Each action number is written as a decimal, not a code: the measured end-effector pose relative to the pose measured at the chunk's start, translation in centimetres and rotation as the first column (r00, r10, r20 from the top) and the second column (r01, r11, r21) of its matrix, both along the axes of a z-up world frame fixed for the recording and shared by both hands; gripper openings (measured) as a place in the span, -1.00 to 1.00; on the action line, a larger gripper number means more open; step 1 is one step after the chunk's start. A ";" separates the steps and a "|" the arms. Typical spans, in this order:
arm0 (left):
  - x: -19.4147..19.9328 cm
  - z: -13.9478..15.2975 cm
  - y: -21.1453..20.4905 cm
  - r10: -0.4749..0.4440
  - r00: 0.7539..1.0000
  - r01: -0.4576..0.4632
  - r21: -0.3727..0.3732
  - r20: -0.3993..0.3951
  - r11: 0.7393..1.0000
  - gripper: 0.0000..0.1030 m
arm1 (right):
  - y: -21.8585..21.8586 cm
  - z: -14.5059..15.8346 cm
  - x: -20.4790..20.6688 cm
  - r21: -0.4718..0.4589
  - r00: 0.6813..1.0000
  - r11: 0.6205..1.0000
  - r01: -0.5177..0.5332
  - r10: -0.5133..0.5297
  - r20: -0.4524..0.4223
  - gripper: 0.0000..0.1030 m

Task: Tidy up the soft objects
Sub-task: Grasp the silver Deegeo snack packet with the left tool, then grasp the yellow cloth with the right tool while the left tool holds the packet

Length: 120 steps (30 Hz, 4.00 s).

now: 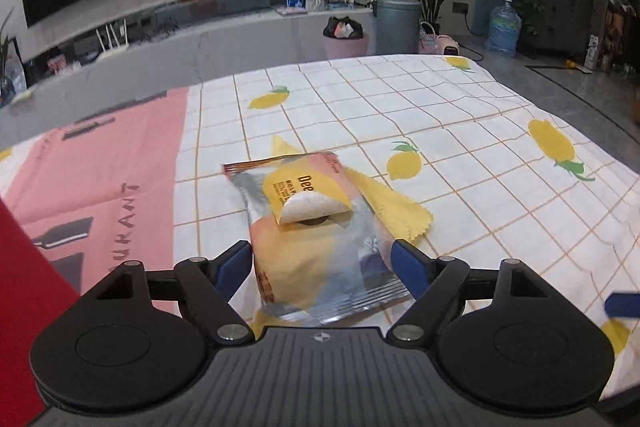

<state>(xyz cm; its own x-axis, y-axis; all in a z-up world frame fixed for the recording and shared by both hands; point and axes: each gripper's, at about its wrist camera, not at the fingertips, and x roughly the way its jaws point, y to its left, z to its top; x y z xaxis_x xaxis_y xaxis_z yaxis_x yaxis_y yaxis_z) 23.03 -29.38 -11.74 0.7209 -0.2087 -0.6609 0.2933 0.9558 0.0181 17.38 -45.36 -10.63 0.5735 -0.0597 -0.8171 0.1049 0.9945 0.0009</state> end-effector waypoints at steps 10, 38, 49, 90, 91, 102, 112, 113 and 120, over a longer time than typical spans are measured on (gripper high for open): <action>1.2 -0.8 1.4 -0.009 0.996 -0.002 -0.130 -0.084 0.991 0.33 | 0.3 0.0 -0.7 -0.003 1.000 1.000 -0.001 0.001 0.006 0.96; -1.1 4.9 0.5 0.066 0.998 -0.067 -0.094 -0.023 0.993 0.90 | 0.6 0.1 -1.3 -0.002 1.000 1.000 -0.027 0.027 -0.011 0.96; 8.1 3.1 1.1 0.244 0.901 -0.305 -0.123 -0.359 0.944 0.80 | 0.6 0.3 -0.9 -0.001 0.999 0.999 -0.032 0.032 -0.022 0.96; -10.1 -1.9 7.5 -0.048 0.998 0.049 -0.029 0.044 0.998 0.81 | 3.1 -0.5 -1.4 -0.008 0.972 0.977 -0.215 0.215 0.098 0.96; -10.3 -2.0 7.5 -0.045 0.997 0.047 -0.032 0.058 0.998 0.82 | 3.2 -0.6 -1.1 -0.007 0.968 0.973 -0.229 0.228 0.103 0.96; -12.2 -3.1 7.7 0.010 0.987 0.000 -0.064 0.159 0.998 0.82 | 3.7 -0.9 2.4 -0.005 0.929 0.937 -0.349 0.347 0.129 0.96; -12.7 -3.3 7.7 0.019 0.983 -0.006 -0.072 0.182 0.997 0.83 | 4.5 -1.5 8.4 -0.005 0.893 0.909 -0.416 0.410 0.185 0.96; -12.8 -3.3 7.7 0.020 0.983 -0.007 -0.072 0.183 0.997 0.83 | 4.6 -1.6 9.0 -0.007 0.894 0.913 -0.408 0.401 0.202 0.96; -12.8 -3.3 7.6 0.026 0.982 -0.013 -0.074 0.185 0.997 0.83 | 5.0 -1.9 12.1 -0.012 0.888 0.915 -0.404 0.395 0.234 0.96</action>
<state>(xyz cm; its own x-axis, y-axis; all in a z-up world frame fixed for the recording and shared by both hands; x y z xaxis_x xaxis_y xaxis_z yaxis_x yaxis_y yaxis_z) 10.19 -21.80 -15.04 0.8338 -0.2355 -0.4993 0.2725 0.9621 0.0014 29.43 -40.36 -12.52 0.7124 0.2407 -0.6592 -0.3084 0.9512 0.0140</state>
